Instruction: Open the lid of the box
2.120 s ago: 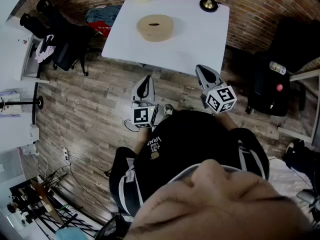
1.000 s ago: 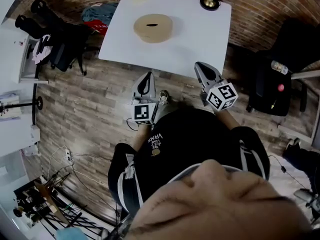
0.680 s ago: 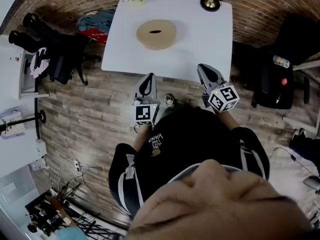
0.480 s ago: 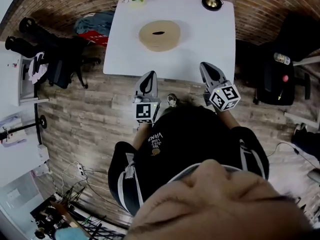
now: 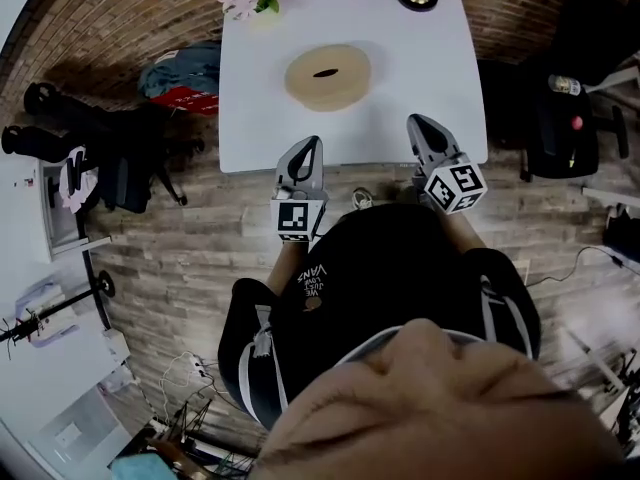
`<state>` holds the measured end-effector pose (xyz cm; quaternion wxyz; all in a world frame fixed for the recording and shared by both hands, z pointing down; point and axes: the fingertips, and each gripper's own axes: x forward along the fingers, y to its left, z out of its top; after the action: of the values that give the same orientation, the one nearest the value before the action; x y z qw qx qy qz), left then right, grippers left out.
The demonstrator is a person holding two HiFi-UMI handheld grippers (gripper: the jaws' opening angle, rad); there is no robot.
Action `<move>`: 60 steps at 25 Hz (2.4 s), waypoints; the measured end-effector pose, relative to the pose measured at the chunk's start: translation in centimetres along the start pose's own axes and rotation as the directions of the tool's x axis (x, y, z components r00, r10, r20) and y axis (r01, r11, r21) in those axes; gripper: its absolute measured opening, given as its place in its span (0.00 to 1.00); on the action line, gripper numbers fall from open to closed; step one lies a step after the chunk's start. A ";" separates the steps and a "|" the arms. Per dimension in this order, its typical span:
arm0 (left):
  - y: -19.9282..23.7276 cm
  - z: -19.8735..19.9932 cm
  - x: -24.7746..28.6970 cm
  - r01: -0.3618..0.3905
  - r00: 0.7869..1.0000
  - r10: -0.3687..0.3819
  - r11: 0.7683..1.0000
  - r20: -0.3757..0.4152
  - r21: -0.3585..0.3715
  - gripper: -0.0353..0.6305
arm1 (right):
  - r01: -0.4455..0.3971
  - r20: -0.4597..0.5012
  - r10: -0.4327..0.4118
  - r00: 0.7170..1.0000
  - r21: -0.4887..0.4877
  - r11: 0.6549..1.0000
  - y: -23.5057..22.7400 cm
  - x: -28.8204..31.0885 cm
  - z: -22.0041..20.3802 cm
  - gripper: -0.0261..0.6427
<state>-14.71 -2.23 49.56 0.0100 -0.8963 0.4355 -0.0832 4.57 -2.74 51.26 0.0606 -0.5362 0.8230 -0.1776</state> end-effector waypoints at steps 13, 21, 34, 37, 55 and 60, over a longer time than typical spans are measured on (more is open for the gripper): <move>1.5 0.1 4.4 0.071 0.997 -0.071 0.997 0.015 -0.003 0.07 | -0.011 -0.024 0.010 1.000 -0.045 0.999 -1.2 4.2 -0.9 0.04; 1.1 -0.6 8.3 0.099 0.995 -0.098 0.994 -0.020 0.038 0.07 | -0.072 -0.095 0.066 0.993 -0.069 0.995 -3.1 7.5 -1.8 0.05; 0.5 -2.8 12.8 0.162 0.979 -0.142 0.977 -0.144 0.136 0.09 | -0.145 -0.192 0.127 0.973 -0.083 0.986 -5.4 11.1 -4.4 0.05; 0.1 -3.9 13.6 0.189 0.971 -0.159 0.968 -0.180 0.163 0.18 | -0.161 -0.213 0.142 0.967 -0.076 0.984 -5.4 11.4 -4.9 0.05; -2.7 -8.5 17.9 0.503 0.797 -0.240 0.771 -0.554 0.389 0.50 | -0.257 -0.325 0.219 0.920 -0.079 0.963 -6.5 13.2 -8.7 0.05; -2.9 -9.3 18.9 0.544 0.763 -0.201 0.712 -0.614 0.443 0.50 | -0.285 -0.357 0.239 0.903 -0.081 0.955 -6.5 13.8 -9.8 0.05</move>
<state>-2.48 -14.67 61.68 0.1553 -0.8587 0.1727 -0.4568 1.58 -15.39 63.92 -0.0957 -0.3840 0.8954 -0.2039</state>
